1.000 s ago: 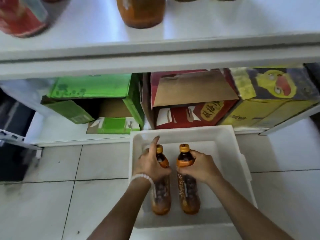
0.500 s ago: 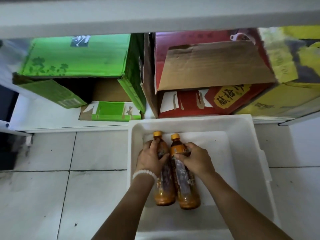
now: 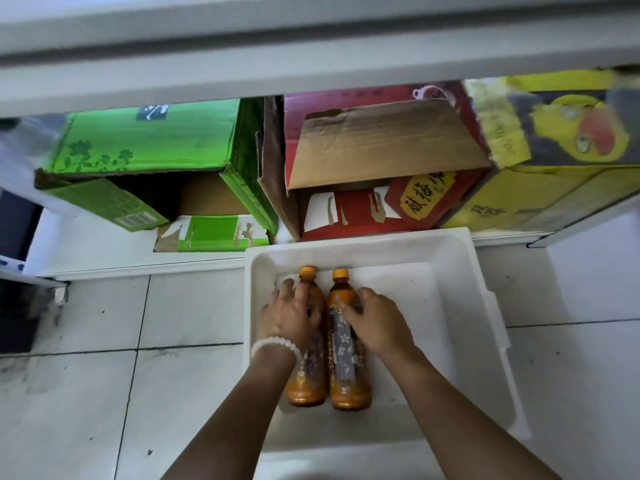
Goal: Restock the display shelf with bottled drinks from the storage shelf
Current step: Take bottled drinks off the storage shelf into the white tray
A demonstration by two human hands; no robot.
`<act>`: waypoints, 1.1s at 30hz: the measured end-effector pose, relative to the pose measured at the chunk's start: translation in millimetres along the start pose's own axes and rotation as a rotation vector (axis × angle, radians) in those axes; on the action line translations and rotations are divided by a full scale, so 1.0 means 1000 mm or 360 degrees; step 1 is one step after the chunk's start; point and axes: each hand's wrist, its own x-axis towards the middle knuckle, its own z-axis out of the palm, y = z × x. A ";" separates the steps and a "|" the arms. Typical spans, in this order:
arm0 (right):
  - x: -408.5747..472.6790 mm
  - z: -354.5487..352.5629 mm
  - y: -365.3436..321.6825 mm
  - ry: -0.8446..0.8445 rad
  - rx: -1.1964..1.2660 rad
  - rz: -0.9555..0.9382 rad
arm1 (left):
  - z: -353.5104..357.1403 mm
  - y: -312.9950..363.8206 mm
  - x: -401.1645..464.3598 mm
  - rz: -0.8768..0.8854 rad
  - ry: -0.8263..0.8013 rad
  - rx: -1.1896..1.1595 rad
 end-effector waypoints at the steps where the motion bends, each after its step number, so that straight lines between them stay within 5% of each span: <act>1: -0.007 -0.010 -0.004 0.0014 -0.0056 -0.0065 | -0.012 0.003 -0.006 0.0034 0.0038 0.0071; 7: -0.068 -0.113 -0.052 0.0259 -0.0542 -0.0426 | -0.117 0.036 -0.054 0.0222 0.0282 0.0188; 17: -0.157 -0.290 -0.174 0.0697 -0.0574 -0.0725 | -0.331 0.109 -0.124 0.0449 0.0733 0.0341; 26: -0.152 -0.420 -0.267 0.1158 -0.0413 -0.0837 | -0.484 0.121 -0.124 0.0478 0.1544 0.0328; 33: -0.118 -0.440 -0.284 0.0955 -0.0379 -0.0765 | -0.498 0.105 -0.095 0.0074 0.1199 0.0113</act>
